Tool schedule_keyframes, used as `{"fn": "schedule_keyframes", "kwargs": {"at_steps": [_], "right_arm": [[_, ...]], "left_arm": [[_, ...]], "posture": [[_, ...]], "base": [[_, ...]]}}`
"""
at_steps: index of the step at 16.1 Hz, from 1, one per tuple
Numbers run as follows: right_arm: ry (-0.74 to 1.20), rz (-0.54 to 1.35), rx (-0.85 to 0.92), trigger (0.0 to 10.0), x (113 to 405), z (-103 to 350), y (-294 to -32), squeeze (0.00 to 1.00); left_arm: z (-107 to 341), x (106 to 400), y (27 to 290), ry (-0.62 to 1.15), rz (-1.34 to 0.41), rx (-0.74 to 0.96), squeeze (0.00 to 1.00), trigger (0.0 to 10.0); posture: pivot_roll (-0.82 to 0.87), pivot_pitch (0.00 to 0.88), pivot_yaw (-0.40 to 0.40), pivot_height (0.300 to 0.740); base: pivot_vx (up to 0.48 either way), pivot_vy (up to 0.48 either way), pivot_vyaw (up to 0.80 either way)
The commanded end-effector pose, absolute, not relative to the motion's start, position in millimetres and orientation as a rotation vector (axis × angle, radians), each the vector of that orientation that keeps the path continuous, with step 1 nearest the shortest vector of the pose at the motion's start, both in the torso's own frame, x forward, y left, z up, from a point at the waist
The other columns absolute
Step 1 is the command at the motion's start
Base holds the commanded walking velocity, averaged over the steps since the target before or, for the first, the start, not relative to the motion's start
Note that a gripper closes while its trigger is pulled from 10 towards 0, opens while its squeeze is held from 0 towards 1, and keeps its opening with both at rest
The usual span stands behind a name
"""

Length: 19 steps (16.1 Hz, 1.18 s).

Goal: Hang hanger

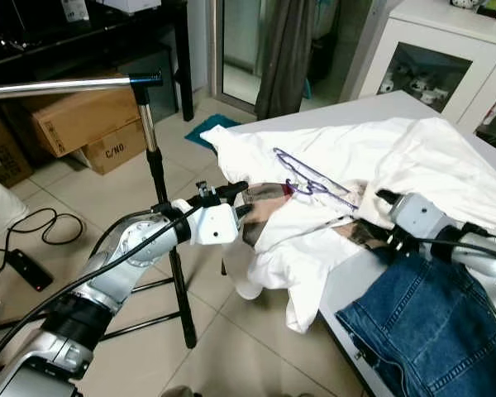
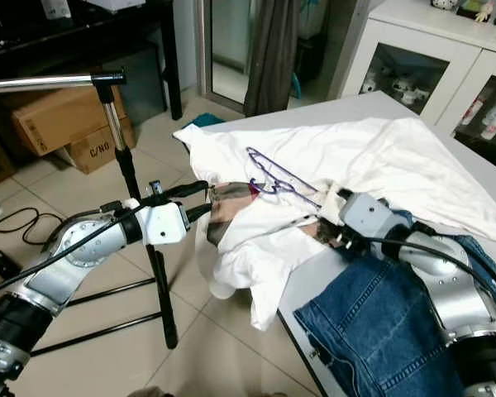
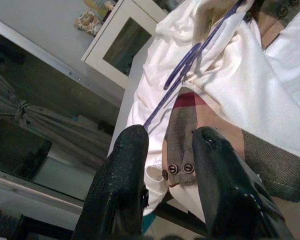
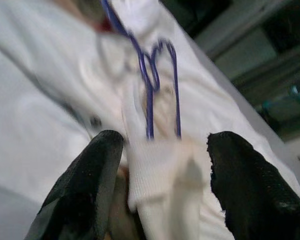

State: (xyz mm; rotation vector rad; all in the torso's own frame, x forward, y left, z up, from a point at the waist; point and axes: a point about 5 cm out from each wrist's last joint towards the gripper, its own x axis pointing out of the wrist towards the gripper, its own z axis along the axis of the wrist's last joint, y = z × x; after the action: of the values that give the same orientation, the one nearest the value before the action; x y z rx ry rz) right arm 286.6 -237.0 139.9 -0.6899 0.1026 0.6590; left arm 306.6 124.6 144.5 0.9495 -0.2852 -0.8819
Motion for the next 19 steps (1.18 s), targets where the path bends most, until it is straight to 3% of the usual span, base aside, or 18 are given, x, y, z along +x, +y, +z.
{"fn": "schedule_keyframes", "kwargs": {"at_steps": [1,7,16,19], "right_arm": [[0.039,0.689,-0.674,10.0,286.8,149.5,-227.8,0.0],[-0.034,0.736,-0.789,10.0,299.8,141.2,-176.4,0.0],[0.014,0.546,-0.847,9.9,324.1,122.5,-158.9,0.0],[0.003,0.572,-0.818,0.0,327.7,119.6,-141.7,0.0]], "left_arm": [[142.6,306.1,125.0,-0.286,-0.87,0.932,0.0,10.0],[141.4,306.7,124.7,-0.292,-0.856,0.933,0.0,10.0],[139.7,305.7,116.7,-0.306,-0.866,0.905,0.0,10.0],[152.8,306.0,106.7,-0.363,-0.78,0.6,0.0,10.0]], "posture": [[0.04,0.02,-0.054,0.74],[0.06,0.012,-0.061,0.74],[0.05,0.008,-0.059,0.74],[0.06,0.006,-0.06,0.74]], "base": [[0.0,0.0,0.0],[0.0,0.0,0.0],[0.0,0.0,0.0],[0.0,0.0,0.0]]}}
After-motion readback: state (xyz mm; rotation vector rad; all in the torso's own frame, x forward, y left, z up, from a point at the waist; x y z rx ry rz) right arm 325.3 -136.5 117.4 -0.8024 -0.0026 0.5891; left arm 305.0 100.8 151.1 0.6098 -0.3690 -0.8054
